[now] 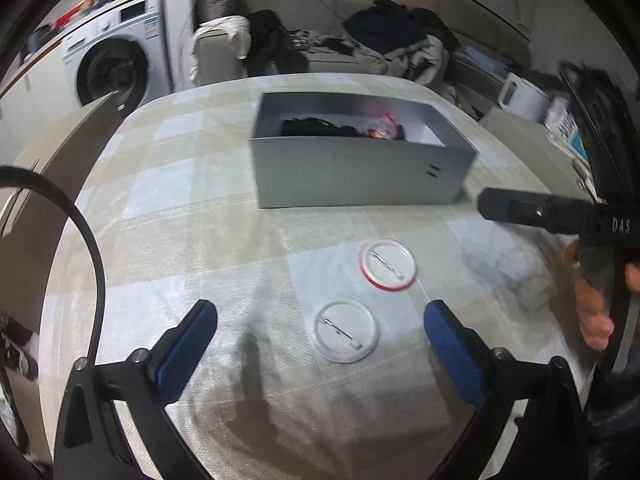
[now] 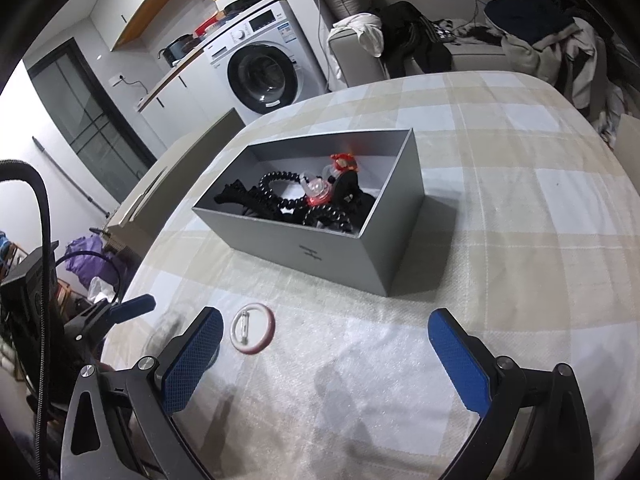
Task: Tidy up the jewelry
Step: 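Withdraw both tools from the box toward the white round badges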
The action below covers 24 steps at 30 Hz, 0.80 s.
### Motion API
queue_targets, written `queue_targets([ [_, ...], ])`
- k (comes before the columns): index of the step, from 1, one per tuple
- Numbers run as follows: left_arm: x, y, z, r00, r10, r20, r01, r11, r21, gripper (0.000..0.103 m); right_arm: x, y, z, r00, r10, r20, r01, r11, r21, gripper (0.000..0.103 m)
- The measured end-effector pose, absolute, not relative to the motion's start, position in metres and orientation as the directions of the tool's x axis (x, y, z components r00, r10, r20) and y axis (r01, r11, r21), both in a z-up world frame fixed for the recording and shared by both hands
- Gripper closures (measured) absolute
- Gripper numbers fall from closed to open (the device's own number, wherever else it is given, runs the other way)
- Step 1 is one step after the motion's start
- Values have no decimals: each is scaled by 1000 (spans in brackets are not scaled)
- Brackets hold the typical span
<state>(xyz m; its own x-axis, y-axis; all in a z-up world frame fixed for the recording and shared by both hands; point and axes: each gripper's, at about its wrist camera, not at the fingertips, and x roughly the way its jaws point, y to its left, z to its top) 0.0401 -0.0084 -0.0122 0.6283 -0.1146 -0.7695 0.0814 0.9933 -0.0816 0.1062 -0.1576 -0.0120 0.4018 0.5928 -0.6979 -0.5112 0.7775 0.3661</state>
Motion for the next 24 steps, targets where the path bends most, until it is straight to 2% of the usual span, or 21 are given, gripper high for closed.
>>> queue_targets([
  [1, 40, -10, -13, 624, -119, -772, 94, 993, -77, 11, 105, -157, -12, 402, 591, -699, -512, 778, 364, 0],
  [5, 42, -14, -20, 593, -148, -791, 146, 987, -75, 34, 105, -157, -14, 396, 592, -702, -511, 777, 367, 0],
  [7, 42, -15, -22, 583, -156, -798, 163, 984, -74, 40, 104, -156, -15, 394, 593, -702, -513, 776, 367, 0],
  [9, 42, -17, -23, 579, -161, -799, 174, 982, -73, 53, 104, -156, -15, 392, 592, -704, -516, 775, 364, 0],
  [11, 42, -18, -24, 570, -163, -805, 180, 981, -71, 60, 103, -155, -14, 387, 594, -705, -523, 771, 362, 0],
  [14, 42, -19, -24, 573, -150, -806, 178, 982, -57, 66, 100, -152, -14, 380, 593, -709, -537, 766, 353, 0],
  [22, 38, -19, -23, 586, -160, -794, 199, 979, -51, 70, 97, -143, -17, 365, 587, -722, -560, 758, 333, 0],
  [23, 37, -19, -22, 591, -167, -789, 201, 978, -56, 81, 97, -142, -17, 365, 587, -723, -562, 758, 332, 0],
  [24, 37, -18, -21, 588, -172, -790, 203, 977, -61, 81, 96, -141, -17, 365, 586, -724, -563, 758, 329, 0],
])
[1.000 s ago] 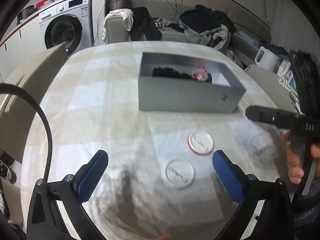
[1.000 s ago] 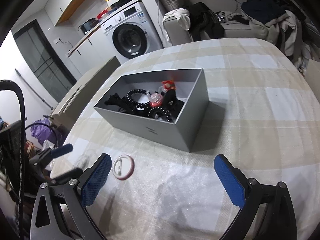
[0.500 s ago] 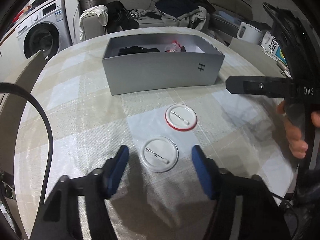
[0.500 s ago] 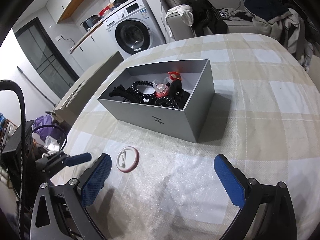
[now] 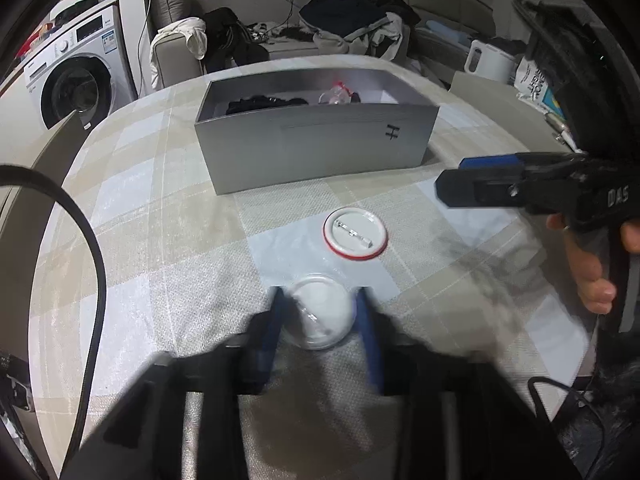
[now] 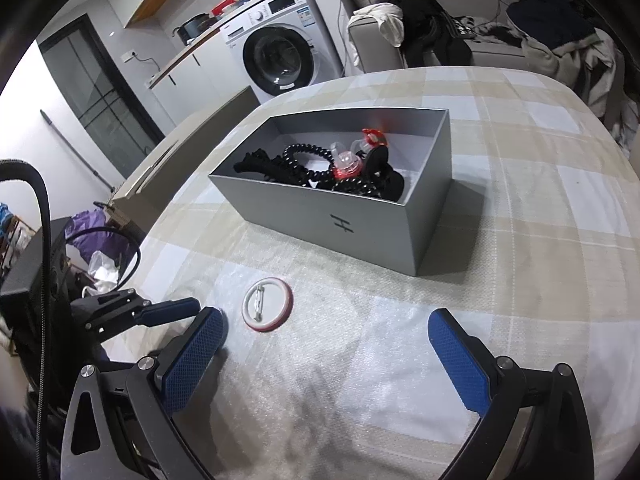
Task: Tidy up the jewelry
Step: 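Withdraw both tools from the box toward the white round badges, then close the left gripper on the plain white round badge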
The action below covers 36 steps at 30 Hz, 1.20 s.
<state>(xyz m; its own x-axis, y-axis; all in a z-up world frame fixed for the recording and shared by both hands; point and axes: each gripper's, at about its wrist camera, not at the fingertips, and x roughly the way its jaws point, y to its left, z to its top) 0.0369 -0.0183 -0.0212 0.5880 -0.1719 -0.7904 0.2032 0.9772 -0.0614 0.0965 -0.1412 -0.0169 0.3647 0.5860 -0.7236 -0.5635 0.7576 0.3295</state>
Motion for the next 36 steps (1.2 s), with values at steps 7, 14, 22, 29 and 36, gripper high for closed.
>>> queue_targets([
  [7, 36, -16, -21, 589, -167, -791, 186, 980, -69, 81, 96, -139, -17, 364, 583, -726, -565, 758, 325, 0],
  [14, 40, -6, -25, 577, -157, -802, 128, 987, -101, 65, 96, -139, -18, 364, 581, -728, -563, 760, 325, 0],
  [22, 39, -12, -26, 573, -163, -803, 145, 985, -96, 57, 95, -141, -17, 368, 579, -728, -558, 763, 325, 0],
  [29, 37, -22, -28, 590, -111, -800, 173, 985, -9, 56, 95, -140, -17, 368, 577, -730, -559, 764, 322, 0],
  [36, 39, -18, -26, 585, -140, -799, 187, 982, -35, 66, 95, -139, -18, 360, 578, -732, -563, 760, 323, 0],
])
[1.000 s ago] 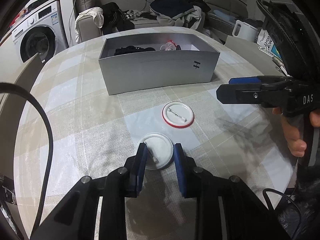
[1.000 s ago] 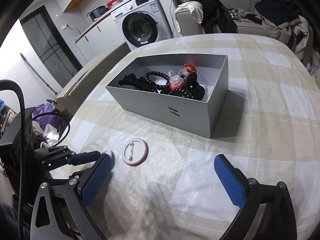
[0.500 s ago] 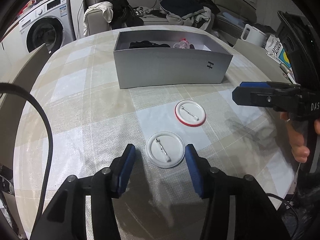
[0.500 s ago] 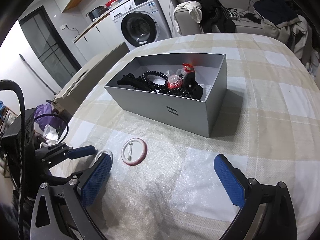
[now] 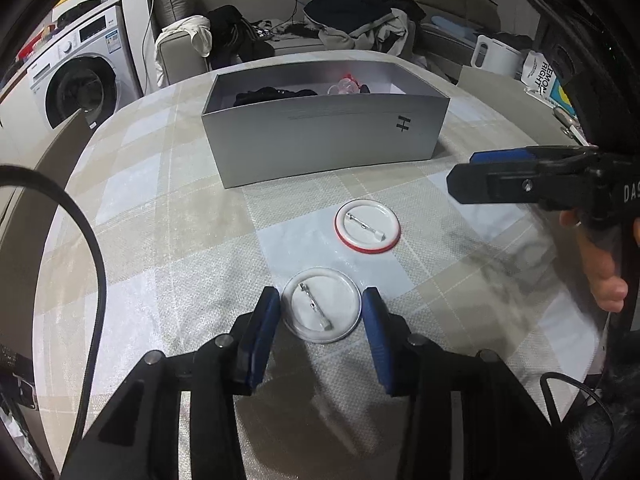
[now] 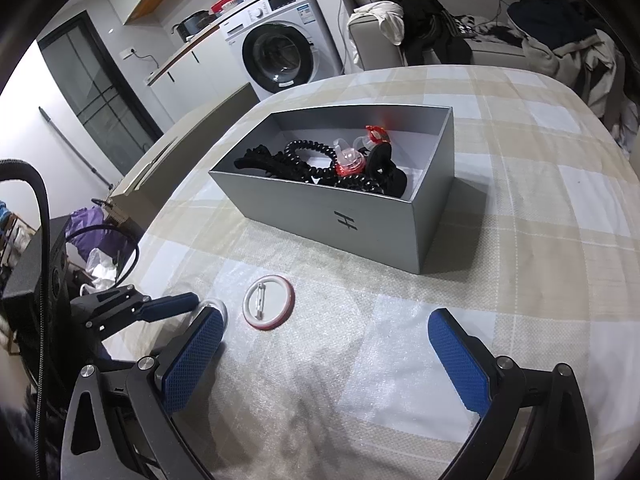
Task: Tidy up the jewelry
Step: 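Close the left gripper on the plain white round badge, then grasp the red-rimmed white badge with the right gripper while the left holds the plain badge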
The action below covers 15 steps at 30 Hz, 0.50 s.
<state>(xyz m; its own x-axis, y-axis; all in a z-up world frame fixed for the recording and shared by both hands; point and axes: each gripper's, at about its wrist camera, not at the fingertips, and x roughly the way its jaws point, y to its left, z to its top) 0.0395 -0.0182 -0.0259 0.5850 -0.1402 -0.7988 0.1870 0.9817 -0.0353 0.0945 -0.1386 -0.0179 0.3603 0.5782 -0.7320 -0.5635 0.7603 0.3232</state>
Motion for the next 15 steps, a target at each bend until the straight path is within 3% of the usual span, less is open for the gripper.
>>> queue_targets([
  [9, 31, -4, -17, 616, -152, -773, 131, 987, -90, 67, 91, -118, -24, 306, 581, -754, -617, 725, 307, 7],
  [15, 22, 18, -8, 654, -149, -742, 63, 988, -143, 67, 90, -93, -27, 289, 554, -781, -669, 700, 249, 20],
])
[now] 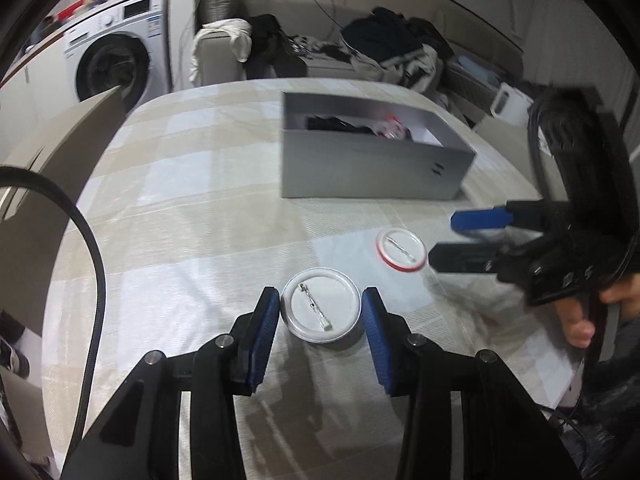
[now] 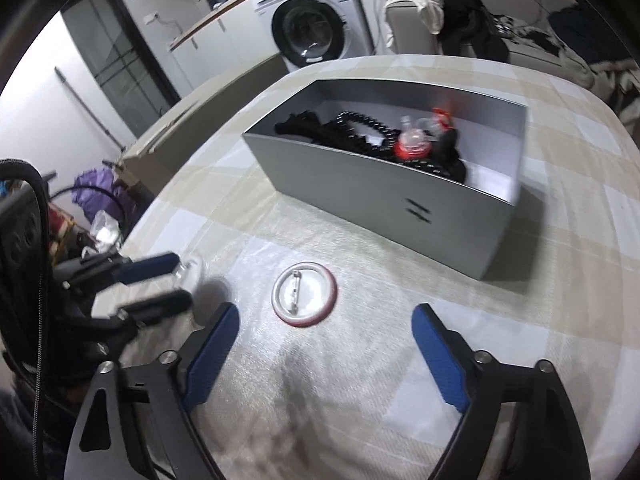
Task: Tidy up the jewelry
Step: 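Grasp the red-rimmed white badge with the right gripper while the left holds the plain badge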
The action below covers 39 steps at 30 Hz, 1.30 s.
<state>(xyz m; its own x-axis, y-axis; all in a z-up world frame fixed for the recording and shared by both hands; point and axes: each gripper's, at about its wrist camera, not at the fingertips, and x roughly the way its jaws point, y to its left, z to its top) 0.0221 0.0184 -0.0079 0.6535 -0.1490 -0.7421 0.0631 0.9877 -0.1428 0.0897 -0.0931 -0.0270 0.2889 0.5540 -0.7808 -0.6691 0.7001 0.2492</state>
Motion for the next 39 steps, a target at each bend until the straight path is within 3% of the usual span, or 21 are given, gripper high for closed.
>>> queue_targets([
  [12, 22, 29, -7, 666, -123, -736, 19, 989, -148, 67, 81, -70, -32, 328, 490, -808, -721, 682, 120, 31],
  [24, 20, 37, -10, 661, -111, -742, -1, 989, -148, 67, 76, -62, -34, 396, 436, -808, -732, 682, 10, 35],
  [32, 17, 44, -8, 663, -121, -739, -15, 985, -174, 67, 70, -58, -37, 420, 428, -800, -742, 670, -31, 48],
  [36, 17, 45, -6, 667, -116, -736, -20, 985, -173, 67, 67, -57, -36, 417, 445, -792, -754, 656, -29, 63],
  [39, 17, 45, -5, 668, -116, -735, -19, 985, -173, 67, 67, -57, -36, 418, 450, -790, -756, 653, -28, 63],
])
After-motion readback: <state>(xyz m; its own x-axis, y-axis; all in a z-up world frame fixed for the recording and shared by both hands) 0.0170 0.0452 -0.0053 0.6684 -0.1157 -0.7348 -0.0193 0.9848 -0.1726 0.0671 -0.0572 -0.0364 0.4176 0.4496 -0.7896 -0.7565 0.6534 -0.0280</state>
